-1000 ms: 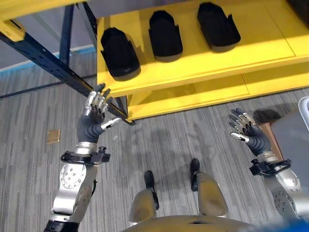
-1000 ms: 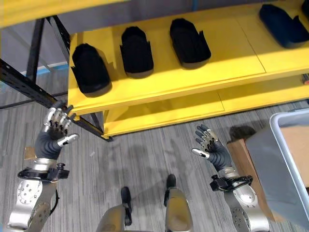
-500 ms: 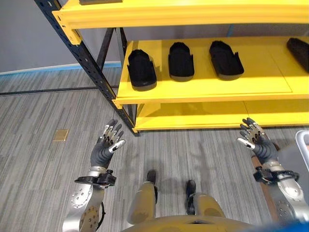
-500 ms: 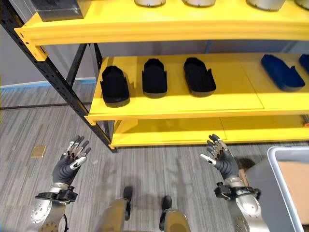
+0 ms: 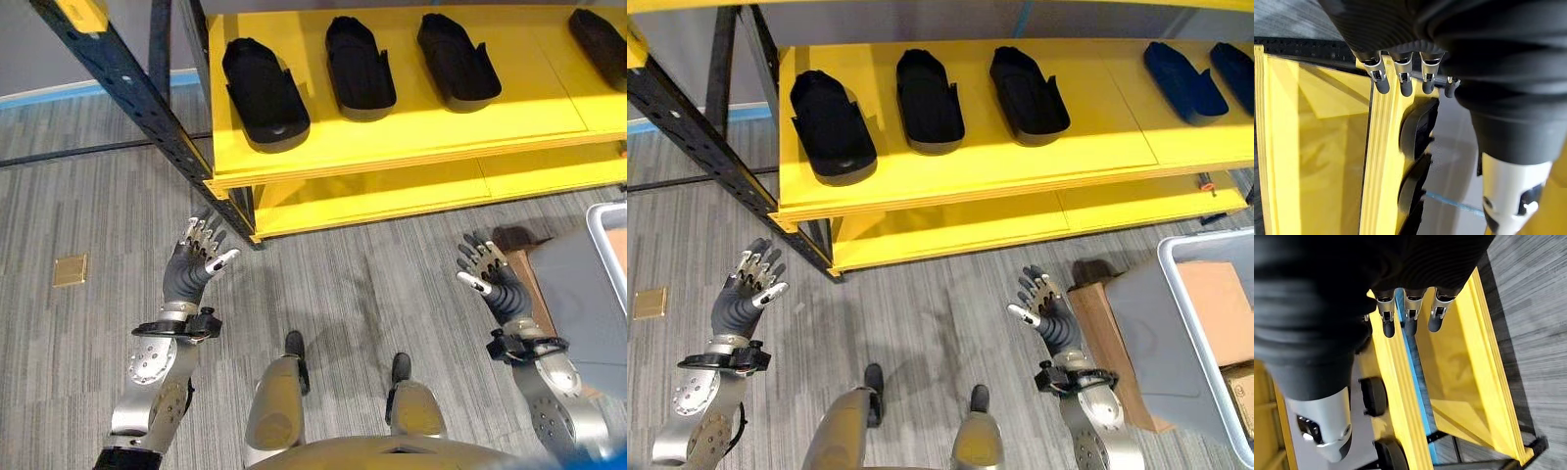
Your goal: Move parts from the plastic box to the shelf.
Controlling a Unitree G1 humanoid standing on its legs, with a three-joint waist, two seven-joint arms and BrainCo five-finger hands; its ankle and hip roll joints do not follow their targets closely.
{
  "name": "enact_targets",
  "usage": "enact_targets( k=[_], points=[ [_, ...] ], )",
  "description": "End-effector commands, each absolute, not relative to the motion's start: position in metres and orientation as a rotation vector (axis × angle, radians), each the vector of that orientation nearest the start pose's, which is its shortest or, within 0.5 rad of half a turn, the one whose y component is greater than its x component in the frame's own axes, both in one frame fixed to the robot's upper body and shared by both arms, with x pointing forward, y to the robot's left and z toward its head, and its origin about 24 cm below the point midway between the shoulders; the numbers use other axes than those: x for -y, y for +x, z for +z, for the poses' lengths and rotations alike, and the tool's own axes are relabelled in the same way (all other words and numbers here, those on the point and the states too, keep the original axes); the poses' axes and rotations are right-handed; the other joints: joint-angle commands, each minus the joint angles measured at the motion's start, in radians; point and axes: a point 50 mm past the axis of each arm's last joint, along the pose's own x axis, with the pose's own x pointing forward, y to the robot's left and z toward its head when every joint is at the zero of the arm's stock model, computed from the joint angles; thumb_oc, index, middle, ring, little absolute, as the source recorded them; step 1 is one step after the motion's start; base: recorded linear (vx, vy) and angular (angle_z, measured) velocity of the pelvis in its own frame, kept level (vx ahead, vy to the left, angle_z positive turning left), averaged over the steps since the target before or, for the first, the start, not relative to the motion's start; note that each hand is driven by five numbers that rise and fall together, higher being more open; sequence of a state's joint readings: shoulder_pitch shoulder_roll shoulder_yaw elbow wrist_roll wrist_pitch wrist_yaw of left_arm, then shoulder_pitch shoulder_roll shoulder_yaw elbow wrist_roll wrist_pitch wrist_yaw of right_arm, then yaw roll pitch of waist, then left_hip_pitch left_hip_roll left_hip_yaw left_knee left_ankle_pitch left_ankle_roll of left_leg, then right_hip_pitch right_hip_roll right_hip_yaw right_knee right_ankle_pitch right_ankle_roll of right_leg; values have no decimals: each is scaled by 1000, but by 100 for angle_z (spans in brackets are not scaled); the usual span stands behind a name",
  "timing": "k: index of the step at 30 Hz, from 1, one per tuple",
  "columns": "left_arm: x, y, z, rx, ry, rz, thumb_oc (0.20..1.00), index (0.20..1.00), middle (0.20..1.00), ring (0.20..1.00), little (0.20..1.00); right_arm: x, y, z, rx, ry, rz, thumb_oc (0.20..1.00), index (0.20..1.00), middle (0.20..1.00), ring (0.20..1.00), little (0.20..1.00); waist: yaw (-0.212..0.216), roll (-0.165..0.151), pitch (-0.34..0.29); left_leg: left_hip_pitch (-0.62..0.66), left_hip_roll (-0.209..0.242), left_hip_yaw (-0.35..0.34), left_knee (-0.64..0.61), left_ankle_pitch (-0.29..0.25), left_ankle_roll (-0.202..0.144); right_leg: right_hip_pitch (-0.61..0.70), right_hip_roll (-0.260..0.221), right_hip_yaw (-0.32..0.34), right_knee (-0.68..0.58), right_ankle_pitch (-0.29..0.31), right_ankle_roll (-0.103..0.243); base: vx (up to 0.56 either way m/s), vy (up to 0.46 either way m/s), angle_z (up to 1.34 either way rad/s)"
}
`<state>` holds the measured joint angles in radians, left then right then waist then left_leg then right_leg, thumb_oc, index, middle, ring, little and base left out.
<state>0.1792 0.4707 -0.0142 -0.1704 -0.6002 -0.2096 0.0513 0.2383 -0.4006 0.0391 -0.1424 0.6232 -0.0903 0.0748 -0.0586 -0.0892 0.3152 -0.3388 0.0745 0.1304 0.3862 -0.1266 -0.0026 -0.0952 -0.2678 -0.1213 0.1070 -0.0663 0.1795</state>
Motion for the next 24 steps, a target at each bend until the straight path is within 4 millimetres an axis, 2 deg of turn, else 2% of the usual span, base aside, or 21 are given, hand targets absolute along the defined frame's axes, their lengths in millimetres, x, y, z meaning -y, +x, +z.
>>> enact_targets(
  k=[1, 9, 11, 12, 13, 15, 19, 24],
  points=[
    [-223, 223, 110, 360, -96, 9, 1000, 1000, 1000, 1000, 1000, 222, 205, 63, 84, 234, 65, 1000, 1000, 1000, 1000, 1000, -22, 3, -17, -3, 67, -65, -10, 35, -48, -33, -3, 24, 27, 42, -3, 26, -3, -18],
    [-196, 259, 140, 503, -125, -19, 1000, 1000, 1000, 1000, 1000, 213, 213, 66, 107, 246, 84, 1000, 1000, 1000, 1000, 1000, -61, 1, -3, -14, 90, -47, -61, 75, -63, -96, 8, 48, 17, 65, -4, 11, -17, -20],
    [-174, 276, 166, 602, -172, -65, 1000, 1000, 1000, 1000, 1000, 208, 217, 68, 116, 257, 98, 1000, 1000, 1000, 1000, 1000, -80, -3, 0, -21, 98, -46, -74, 86, -69, -115, 12, 55, 14, 71, -5, 9, -36, -9],
    [-173, 277, 166, 603, -172, -65, 1000, 1000, 1000, 1000, 1000, 208, 217, 68, 117, 257, 97, 1000, 1000, 1000, 1000, 1000, -80, -3, -1, -22, 97, -46, -75, 87, -69, -116, 12, 55, 14, 71, -5, 4, -36, -7],
    [-164, 282, 179, 651, -190, -80, 1000, 1000, 1000, 1000, 1000, 205, 218, 69, 124, 254, 108, 1000, 1000, 1000, 1000, 1000, -88, -6, -1, -24, 100, -45, -79, 89, -72, -124, 14, 59, 14, 73, -6, 13, -21, -11],
    [-158, 286, 186, 678, -210, -79, 1000, 1000, 1000, 1000, 1000, 204, 218, 70, 129, 252, 114, 1000, 1000, 1000, 1000, 1000, -93, -7, -1, -24, 103, -44, -87, 91, -73, -129, 14, 61, 13, 74, -6, 5, -16, -7],
    [-155, 301, 205, 734, -223, -27, 1000, 1000, 1000, 1000, 1000, 202, 220, 71, 132, 246, 120, 1000, 1000, 1000, 1000, 1000, -108, -11, 2, -32, 108, -44, -83, 91, -80, -141, 18, 65, 15, 74, -5, 4, -11, -3],
    [-167, 321, 217, 749, -245, 138, 1000, 1000, 1000, 1000, 1000, 199, 223, 71, 130, 245, 119, 1000, 1000, 1000, 1000, 1000, -123, -17, 5, -52, 110, -46, -81, 96, -84, -161, 22, 67, 15, 81, -4, 0, 0, 0]
  ],
)
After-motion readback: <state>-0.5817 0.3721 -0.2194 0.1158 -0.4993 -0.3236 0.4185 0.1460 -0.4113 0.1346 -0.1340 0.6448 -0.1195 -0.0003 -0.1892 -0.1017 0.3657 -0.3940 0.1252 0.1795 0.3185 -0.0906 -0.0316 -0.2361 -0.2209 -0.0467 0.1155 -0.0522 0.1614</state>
